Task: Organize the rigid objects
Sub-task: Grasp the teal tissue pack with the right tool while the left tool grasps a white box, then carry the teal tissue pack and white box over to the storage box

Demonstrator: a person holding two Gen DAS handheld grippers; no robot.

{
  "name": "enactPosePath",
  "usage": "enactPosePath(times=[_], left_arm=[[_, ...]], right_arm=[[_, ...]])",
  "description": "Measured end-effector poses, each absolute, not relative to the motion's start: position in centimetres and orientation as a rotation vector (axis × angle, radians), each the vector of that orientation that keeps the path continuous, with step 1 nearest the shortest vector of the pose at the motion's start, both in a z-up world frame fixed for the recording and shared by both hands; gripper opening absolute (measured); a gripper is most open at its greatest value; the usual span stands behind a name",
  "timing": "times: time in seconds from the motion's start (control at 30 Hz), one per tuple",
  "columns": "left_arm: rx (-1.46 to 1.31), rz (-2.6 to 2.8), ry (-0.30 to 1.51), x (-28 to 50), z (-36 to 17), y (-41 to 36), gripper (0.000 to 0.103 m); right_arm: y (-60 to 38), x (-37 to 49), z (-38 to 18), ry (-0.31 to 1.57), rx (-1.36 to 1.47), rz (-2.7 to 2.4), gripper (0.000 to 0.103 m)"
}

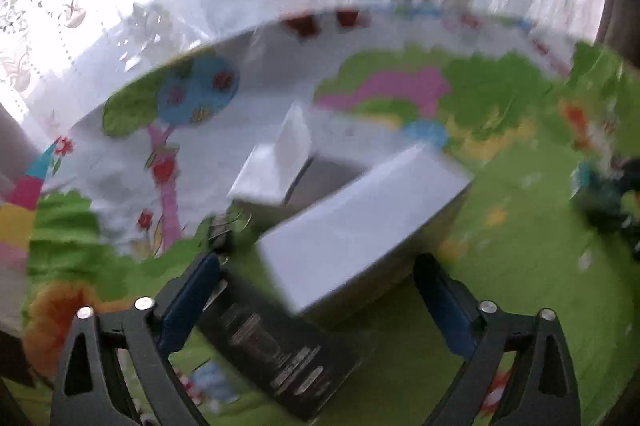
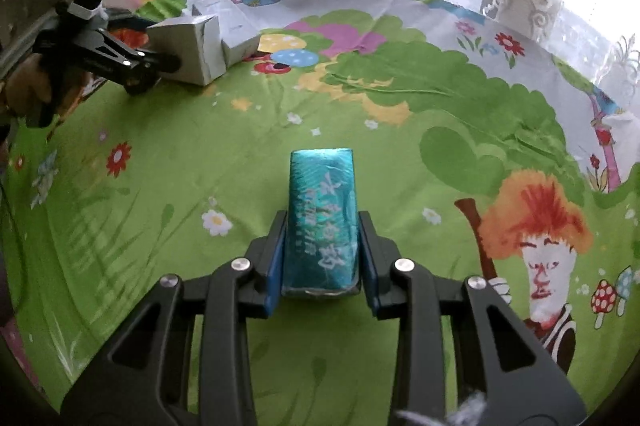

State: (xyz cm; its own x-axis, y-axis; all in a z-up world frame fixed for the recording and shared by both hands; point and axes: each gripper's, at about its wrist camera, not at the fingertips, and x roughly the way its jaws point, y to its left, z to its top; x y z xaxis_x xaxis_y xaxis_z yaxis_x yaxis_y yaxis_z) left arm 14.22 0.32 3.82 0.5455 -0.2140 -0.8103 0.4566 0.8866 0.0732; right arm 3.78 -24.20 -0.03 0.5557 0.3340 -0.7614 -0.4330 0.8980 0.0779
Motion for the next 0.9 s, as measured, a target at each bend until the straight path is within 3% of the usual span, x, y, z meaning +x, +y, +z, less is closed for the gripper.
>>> enactPosePath(times=[0.07, 0.3, 0.33, 0.37, 0.4, 0.47, 0.57, 0.63, 0.67, 0.7, 0.9], left_arm=[[0.214, -0.495, 0.923, 12.7, 4.3, -1.0, 0.036], [0.132, -0.568, 0.914, 4.4, 4.8, -5.9, 0.036], [0.139, -0.542, 0.908, 4.0, 4.8, -6.1, 0.038], [0.141, -0.525, 0.906, 3.9, 4.8, -6.3, 0.051], [0.146, -0.514, 0.901, 4.1, 4.8, -6.4, 0.072], [0.166, -0.476, 0.869, 4.4, 4.7, -7.2, 0.088], [0.248, -0.438, 0.845, 5.6, 4.3, -9.1, 0.088], [0.261, -0.428, 0.843, 6.1, 3.5, -10.2, 0.078], [0.240, -0.449, 0.855, 6.3, 3.1, -10.4, 0.044], [0.235, -0.430, 0.882, 6.4, 2.5, -10.5, 0.034], [0.121, -0.319, 0.892, 1.8, 2.6, -8.6, 0.033]], right_arm=[[-24.1, 3.5, 0.0, 0.868, -0.136, 0.444, 0.037], [-24.3, 3.6, 0.0, 0.871, -0.126, 0.442, 0.037], [-24.3, 3.6, 0.0, 0.871, -0.125, 0.442, 0.037], [-24.3, 3.6, 0.0, 0.872, -0.125, 0.442, 0.037], [-24.3, 3.6, 0.0, 0.872, -0.124, 0.442, 0.037], [-24.3, 3.6, 0.0, 0.872, -0.124, 0.442, 0.037], [-24.3, 3.6, 0.0, 0.872, -0.128, 0.441, 0.037], [-24.3, 3.6, 0.0, 0.872, -0.128, 0.441, 0.037], [-24.3, 3.6, 0.1, 0.872, -0.129, 0.440, 0.037], [-24.3, 3.6, 0.1, 0.871, -0.130, 0.440, 0.037], [-24.3, 3.6, 0.1, 0.872, -0.129, 0.440, 0.037]])
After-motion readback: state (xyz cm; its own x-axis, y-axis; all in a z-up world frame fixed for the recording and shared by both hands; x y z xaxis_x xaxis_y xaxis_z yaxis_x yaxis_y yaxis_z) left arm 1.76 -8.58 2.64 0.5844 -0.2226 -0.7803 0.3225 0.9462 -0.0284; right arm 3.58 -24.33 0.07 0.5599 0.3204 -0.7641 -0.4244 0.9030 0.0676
